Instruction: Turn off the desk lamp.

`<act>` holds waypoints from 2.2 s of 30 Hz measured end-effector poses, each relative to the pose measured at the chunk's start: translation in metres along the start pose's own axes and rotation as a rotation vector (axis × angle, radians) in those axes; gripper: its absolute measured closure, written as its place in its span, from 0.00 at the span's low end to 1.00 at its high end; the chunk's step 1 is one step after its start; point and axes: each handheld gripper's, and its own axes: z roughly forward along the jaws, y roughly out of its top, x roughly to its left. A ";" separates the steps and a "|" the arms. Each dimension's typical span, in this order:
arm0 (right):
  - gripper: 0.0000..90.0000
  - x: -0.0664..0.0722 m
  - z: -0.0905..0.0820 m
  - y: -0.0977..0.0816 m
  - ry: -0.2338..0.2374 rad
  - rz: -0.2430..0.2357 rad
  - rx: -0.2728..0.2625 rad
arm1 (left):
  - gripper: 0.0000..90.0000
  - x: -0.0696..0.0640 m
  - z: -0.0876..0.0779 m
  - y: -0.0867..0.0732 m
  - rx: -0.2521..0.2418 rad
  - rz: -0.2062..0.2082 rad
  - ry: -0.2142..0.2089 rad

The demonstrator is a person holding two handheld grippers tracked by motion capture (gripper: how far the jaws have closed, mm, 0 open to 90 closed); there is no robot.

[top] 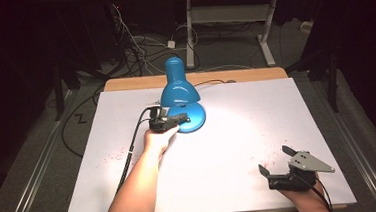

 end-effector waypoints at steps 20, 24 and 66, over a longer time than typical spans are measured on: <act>0.02 0.000 -0.001 0.001 0.002 0.001 -0.003 | 0.98 0.000 0.001 0.000 0.010 -0.003 -0.011; 0.02 0.001 -0.002 0.001 0.003 0.000 -0.004 | 0.98 0.000 0.001 0.000 0.011 -0.006 -0.011; 0.01 -0.002 0.001 0.001 0.000 -0.002 -0.002 | 0.98 -0.011 -0.025 -0.007 0.012 0.017 0.023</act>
